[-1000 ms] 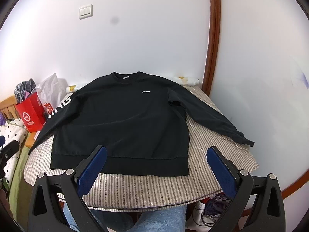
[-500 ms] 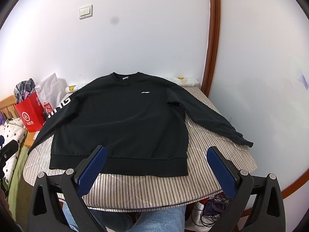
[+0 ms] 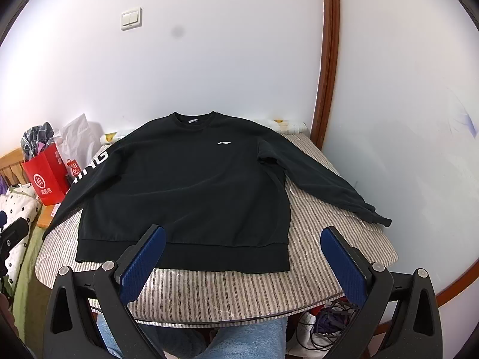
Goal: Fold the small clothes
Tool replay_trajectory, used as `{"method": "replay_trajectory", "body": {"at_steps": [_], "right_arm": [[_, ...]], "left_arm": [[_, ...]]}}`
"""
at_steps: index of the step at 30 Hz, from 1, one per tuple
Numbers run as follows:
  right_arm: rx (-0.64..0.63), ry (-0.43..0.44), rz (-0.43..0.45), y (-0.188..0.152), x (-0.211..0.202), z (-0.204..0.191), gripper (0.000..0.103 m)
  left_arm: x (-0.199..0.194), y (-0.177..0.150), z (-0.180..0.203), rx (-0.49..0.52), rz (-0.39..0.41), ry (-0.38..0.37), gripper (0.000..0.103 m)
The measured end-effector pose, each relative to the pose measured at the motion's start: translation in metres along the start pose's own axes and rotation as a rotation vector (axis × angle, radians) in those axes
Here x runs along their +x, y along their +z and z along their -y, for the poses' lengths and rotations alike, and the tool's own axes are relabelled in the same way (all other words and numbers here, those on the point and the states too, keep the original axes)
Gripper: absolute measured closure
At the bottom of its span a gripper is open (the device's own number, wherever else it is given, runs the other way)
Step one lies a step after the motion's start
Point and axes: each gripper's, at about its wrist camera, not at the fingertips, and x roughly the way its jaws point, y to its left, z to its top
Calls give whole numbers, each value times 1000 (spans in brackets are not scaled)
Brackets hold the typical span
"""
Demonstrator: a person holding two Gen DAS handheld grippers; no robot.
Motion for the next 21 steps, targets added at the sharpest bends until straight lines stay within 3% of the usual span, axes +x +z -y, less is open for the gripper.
{"method": "replay_trajectory", "body": {"at_steps": [14, 21], "right_arm": [[-10, -1, -1, -1, 2, -5, 1], [-12, -8, -30, -7, 26, -7, 1]], "left_arm": [[4, -2, 1, -2, -6, -13, 0], [29, 4, -1, -3, -15, -12, 0]]}}
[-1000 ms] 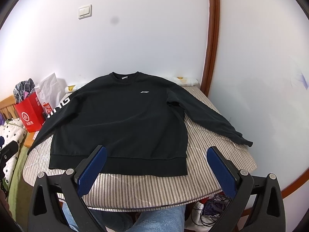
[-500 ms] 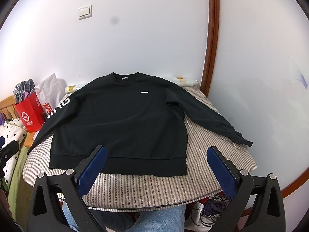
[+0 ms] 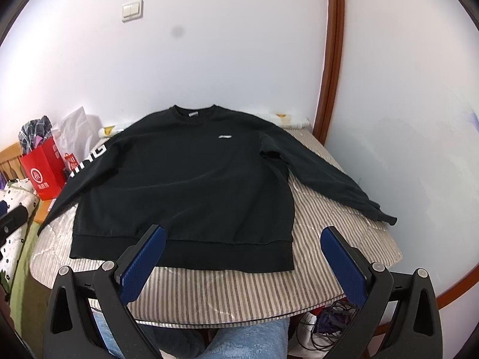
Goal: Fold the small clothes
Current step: 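Move the left tool to the lettered sleeve and grasp its cuff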
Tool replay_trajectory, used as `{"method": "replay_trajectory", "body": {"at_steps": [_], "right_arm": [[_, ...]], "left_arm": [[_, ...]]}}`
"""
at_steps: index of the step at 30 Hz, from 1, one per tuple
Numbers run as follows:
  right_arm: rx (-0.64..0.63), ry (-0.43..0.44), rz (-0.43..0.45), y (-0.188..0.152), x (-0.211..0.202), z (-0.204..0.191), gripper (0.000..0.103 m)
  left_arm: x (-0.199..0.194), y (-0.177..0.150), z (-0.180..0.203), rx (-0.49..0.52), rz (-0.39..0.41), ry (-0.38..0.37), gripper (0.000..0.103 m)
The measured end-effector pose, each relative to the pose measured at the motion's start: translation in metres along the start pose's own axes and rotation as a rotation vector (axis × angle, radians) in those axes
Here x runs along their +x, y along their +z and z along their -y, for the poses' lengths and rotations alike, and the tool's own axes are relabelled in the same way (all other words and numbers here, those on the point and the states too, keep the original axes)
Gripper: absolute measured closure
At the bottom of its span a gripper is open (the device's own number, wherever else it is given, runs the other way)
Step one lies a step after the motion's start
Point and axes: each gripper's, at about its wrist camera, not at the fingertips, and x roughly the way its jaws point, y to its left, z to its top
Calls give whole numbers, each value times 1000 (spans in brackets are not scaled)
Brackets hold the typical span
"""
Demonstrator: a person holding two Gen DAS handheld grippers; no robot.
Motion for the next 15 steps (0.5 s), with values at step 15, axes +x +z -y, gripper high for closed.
{"method": "replay_trajectory", "body": {"at_steps": [15], "right_arm": [[-46, 43, -21, 8, 83, -24, 1]], "left_arm": [[96, -13, -43, -72, -107, 131, 0]]}}
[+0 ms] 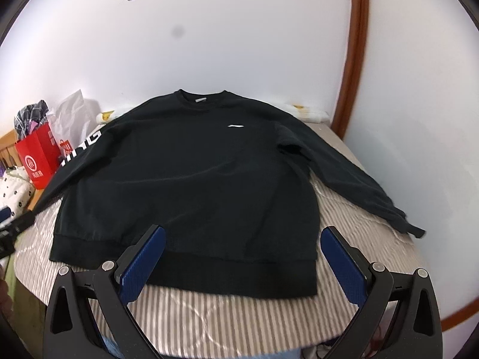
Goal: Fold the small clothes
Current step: 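Move the left tool to the lettered sleeve and grasp its cuff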
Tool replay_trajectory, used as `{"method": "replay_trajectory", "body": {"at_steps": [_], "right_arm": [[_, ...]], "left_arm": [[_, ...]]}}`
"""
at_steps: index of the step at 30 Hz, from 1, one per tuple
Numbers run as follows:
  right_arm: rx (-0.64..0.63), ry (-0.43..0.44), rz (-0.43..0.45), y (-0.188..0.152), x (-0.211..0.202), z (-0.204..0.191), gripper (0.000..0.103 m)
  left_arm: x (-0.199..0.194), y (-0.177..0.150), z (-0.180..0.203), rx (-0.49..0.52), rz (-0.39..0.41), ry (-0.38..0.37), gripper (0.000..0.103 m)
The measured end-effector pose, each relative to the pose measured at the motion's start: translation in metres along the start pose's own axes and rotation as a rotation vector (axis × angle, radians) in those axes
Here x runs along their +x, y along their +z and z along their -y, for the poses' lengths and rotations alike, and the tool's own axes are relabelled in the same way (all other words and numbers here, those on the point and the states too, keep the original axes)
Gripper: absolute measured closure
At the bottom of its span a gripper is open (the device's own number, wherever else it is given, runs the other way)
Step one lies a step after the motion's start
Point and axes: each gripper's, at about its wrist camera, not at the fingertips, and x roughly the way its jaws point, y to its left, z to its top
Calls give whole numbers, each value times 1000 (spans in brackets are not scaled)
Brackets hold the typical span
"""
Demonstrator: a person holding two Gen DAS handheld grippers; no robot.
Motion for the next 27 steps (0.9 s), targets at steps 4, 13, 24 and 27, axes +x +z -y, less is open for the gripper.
{"method": "replay_trajectory", "body": {"at_steps": [4, 13, 24, 27], "right_arm": [[33, 17, 15, 10, 17, 0, 1], [23, -42, -5, 21, 71, -11, 1], [-20, 76, -83, 26, 117, -37, 1], [-43, 90, -90, 30, 121, -40, 1]], "left_arm": [[28, -2, -20, -66, -36, 18, 0], [81, -5, -69, -178, -120, -14, 0], [130, 4, -125, -489, -183, -156, 2], [139, 6, -131, -561, -167, -181, 3]]}}
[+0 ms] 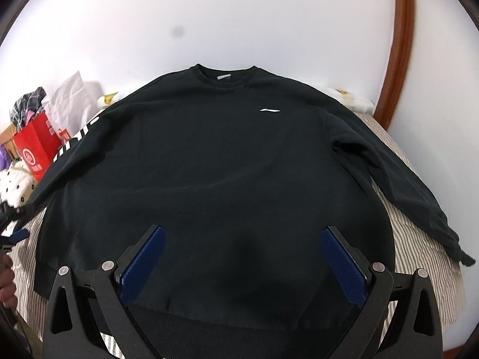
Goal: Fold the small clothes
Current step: 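Move the left tool to the lettered sleeve and grasp its cuff, then fold the lettered sleeve across the sweatshirt body with the left tool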
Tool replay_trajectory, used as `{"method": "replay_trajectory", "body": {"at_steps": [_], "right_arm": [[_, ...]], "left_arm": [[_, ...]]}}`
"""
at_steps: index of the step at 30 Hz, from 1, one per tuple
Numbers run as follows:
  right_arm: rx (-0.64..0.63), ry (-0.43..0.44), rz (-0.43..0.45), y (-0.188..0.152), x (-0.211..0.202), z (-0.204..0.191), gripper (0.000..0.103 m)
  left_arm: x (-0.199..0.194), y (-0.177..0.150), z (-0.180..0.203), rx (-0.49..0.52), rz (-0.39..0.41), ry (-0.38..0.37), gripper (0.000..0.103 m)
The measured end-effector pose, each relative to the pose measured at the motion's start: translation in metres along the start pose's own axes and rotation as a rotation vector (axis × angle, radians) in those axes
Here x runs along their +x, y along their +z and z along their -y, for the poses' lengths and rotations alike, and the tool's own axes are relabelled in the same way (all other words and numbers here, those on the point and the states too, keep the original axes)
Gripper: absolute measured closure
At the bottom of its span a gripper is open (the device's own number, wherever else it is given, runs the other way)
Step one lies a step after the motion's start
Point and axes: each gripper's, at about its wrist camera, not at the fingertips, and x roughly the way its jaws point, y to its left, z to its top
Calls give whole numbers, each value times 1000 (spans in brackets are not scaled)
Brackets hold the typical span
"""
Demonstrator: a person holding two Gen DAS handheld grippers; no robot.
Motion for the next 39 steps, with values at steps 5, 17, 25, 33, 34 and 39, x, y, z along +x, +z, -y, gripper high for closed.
{"method": "replay_trajectory", "body": {"at_steps": [5, 17, 25, 33, 34, 39], "right_arm": [[21, -2, -26, 1, 4, 9, 1], [48, -30, -47, 6, 16, 35, 1], [71, -24, -43, 6, 17, 56, 1], [68, -30, -26, 4, 17, 73, 1], [73, -37, -21, 4, 17, 78, 1], [104, -70, -17, -1, 14, 97, 1]], "left_arm": [[11, 17, -6, -109, 26, -36, 4], [31, 54, -19, -278, 38, -16, 55], [13, 84, 21, -94, 110, 165, 96], [-15, 114, 138, 188, 235, 106, 97], [-14, 115, 155, 221, 237, 87, 97], [16, 94, 251, 458, 200, 22, 97]]}}
